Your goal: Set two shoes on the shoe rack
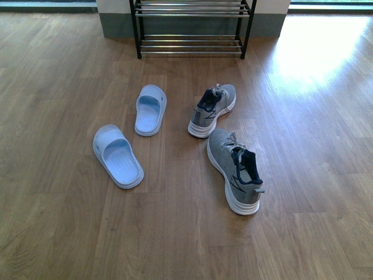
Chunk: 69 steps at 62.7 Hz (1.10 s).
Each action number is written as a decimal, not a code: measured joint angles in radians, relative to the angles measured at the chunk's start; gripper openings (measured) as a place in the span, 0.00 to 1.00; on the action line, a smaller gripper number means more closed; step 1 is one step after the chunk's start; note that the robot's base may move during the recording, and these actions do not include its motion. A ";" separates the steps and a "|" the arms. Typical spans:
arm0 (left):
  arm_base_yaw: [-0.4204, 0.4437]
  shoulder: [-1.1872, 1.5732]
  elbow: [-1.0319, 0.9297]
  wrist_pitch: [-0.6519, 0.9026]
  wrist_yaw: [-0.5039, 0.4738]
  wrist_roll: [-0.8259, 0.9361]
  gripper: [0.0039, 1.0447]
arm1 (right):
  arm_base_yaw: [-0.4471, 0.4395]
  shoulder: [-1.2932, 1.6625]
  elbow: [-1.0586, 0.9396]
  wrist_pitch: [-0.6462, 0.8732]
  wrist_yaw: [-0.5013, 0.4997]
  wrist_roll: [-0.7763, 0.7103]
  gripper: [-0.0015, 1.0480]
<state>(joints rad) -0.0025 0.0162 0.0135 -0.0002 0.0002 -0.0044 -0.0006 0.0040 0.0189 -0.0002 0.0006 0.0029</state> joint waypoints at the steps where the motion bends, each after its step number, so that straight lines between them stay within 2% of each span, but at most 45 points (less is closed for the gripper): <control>1: 0.000 0.000 0.000 0.000 0.000 0.000 0.91 | 0.000 0.000 0.000 0.000 0.000 0.000 0.91; 69: 0.000 0.000 0.000 0.000 0.000 0.000 0.91 | 0.000 0.000 0.000 0.000 0.000 0.000 0.91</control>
<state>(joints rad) -0.0025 0.0162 0.0135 -0.0006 0.0002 -0.0044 -0.0006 0.0040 0.0193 -0.0002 0.0006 0.0029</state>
